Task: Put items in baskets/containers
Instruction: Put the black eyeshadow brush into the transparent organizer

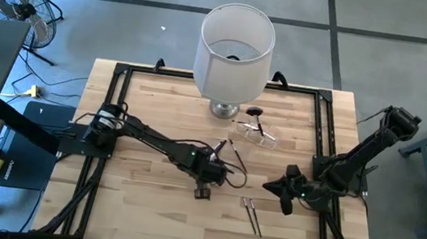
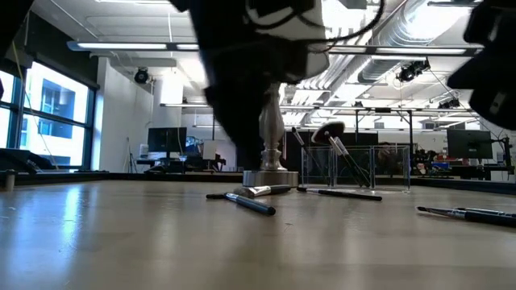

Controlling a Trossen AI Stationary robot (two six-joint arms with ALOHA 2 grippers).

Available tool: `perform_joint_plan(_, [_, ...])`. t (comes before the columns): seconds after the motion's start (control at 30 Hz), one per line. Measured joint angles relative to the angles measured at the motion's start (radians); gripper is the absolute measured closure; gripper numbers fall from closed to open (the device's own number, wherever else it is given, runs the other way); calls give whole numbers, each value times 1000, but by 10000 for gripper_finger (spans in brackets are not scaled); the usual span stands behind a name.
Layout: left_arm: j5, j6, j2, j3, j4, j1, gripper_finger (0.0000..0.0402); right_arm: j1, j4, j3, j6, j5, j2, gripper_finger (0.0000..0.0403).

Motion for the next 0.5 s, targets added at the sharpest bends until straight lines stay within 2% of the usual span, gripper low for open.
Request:
perform_joint_plan(0.17, [29, 18, -131, -202, 125, 0, 401, -80, -232, 197, 60, -76, 104, 403])
perform_joint_plan(0.27, [30, 20, -242, -355, 255, 0, 401, -129, -397, 331, 112, -169, 195, 403])
perform_joint_plan(0.37, [30, 20, -364, -506, 321, 1, 401, -169, -558, 472, 171, -281, 298, 403])
perform_joint_plan(0.5, [30, 19, -473, -646, 391, 1, 401, -211, -757, 656, 270, -432, 443, 403])
